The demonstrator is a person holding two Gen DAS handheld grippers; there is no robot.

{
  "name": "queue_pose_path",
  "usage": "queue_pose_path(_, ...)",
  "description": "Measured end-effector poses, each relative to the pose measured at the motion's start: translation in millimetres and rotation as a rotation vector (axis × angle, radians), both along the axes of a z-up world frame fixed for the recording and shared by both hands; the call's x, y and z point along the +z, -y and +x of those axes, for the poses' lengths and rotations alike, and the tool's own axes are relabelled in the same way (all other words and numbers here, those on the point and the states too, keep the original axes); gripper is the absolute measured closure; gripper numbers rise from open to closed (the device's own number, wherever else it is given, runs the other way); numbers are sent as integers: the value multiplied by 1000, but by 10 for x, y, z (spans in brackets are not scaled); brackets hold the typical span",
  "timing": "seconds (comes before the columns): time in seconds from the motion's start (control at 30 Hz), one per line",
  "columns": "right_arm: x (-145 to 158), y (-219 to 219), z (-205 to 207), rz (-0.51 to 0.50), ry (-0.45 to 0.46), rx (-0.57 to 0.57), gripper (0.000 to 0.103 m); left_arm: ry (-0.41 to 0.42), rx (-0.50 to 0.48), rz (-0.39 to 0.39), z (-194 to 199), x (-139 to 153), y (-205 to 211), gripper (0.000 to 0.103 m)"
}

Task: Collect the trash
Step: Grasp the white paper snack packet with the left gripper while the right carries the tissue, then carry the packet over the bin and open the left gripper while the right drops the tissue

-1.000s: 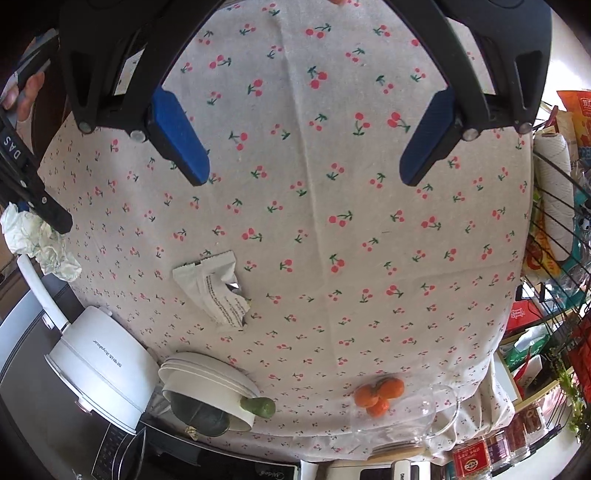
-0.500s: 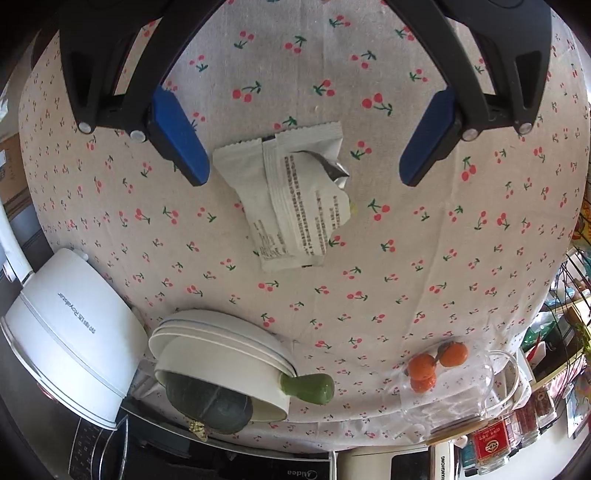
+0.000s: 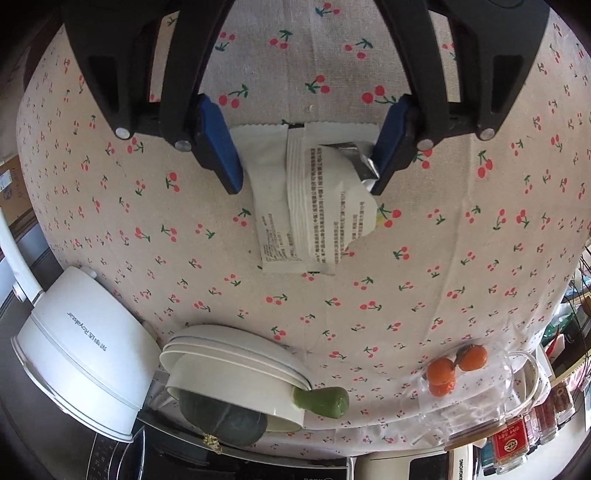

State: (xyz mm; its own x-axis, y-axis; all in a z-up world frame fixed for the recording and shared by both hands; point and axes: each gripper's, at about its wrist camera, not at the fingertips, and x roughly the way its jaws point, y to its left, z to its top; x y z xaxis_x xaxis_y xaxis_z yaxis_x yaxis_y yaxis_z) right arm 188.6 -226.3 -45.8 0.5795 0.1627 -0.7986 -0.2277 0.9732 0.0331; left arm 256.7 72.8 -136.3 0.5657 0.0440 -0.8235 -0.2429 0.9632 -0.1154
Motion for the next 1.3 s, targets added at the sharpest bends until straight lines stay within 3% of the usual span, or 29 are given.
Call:
queue_pose_path(0.5, 21, 305, -203, 16, -5, -69, 54, -75, -46, -191, -750, 98, 35, 34)
queue_pose_path(0.87, -120, 868, -604, -3, -64, -163, 54, -62, -135, -219, -1071, 244, 260, 34)
queue_pose_path(1.3, -380, 1636, -1161, 4, -171, -317, 54, -20, -379, -186, -1321, 468, 1165, 34)
